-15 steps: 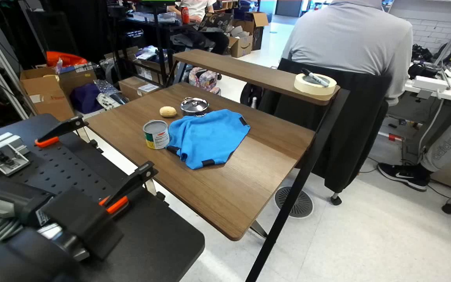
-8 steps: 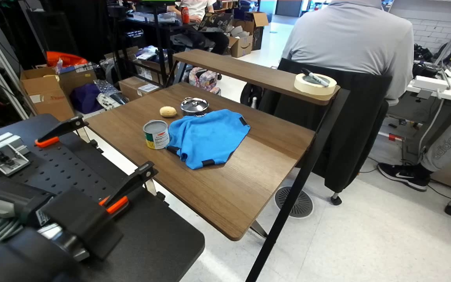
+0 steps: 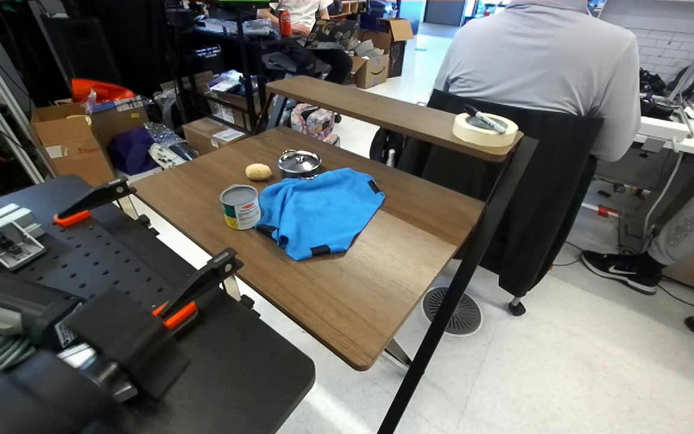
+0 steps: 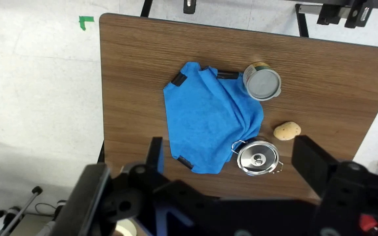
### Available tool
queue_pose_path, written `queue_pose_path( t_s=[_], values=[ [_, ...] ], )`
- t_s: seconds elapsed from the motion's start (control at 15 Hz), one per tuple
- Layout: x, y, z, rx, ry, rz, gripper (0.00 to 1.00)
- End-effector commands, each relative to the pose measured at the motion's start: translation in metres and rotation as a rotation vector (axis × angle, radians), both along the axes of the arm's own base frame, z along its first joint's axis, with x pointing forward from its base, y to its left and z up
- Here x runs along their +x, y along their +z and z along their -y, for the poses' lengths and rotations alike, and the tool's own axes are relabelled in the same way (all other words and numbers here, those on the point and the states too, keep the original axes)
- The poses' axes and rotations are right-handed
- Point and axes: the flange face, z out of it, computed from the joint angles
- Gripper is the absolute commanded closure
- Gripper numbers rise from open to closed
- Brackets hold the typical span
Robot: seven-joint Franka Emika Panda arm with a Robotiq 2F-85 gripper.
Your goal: Slide the blue towel slightly to the right.
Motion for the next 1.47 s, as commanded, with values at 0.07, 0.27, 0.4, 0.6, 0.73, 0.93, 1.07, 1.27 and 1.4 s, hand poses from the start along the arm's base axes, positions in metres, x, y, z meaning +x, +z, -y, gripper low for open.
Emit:
queue_pose_path(
  t_s=[0.07, 0.27, 0.4, 0.6, 0.73, 0.93, 1.07, 1.27, 1.4],
  values=[
    [0.069, -0.064, -0.010, -0.001, 0.004, -0.051, 0.00],
    [0.102, -0.111, -0.015, -0.015, 0.022, -0.096, 0.00],
    [0.117, -0.145, -0.016, -0.021, 0.028, -0.157, 0.00],
    [0.107, -0.155, -0.015, -0.028, 0.039, -0.185, 0.00],
    [0.117, -0.177, -0.012, -0.031, 0.032, -0.216, 0.00],
    [0.124, -0.181, -0.011, -0.032, 0.031, -0.217, 0.00],
    [0.121, -0.182, -0.011, -0.056, 0.036, -0.216, 0.00],
    [0.120, -0.200, -0.014, -0.061, 0.019, -0.187, 0.00],
    [0.121, -0.214, -0.016, -0.063, 0.018, -0.184, 0.00]
  ],
)
